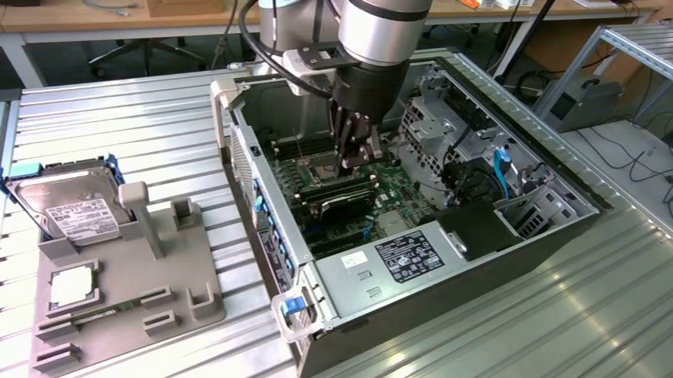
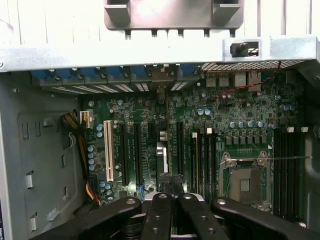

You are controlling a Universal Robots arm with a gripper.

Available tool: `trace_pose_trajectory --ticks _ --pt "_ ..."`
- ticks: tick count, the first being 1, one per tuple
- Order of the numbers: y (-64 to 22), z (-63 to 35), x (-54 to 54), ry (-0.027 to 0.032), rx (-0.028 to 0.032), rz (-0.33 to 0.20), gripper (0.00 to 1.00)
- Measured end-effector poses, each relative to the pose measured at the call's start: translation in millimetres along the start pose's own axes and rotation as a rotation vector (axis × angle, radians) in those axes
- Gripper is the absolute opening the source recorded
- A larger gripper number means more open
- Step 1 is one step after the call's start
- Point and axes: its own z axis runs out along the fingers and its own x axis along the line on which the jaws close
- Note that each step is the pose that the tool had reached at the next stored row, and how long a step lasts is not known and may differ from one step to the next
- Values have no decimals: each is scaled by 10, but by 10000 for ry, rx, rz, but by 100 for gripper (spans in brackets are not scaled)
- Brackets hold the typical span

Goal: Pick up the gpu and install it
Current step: 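Press down on the gpu until it lock into place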

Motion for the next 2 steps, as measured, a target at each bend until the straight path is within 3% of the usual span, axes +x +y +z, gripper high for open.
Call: trace_pose_trajectory --ticks 2 --pt "0 0 0 0 0 0 11"
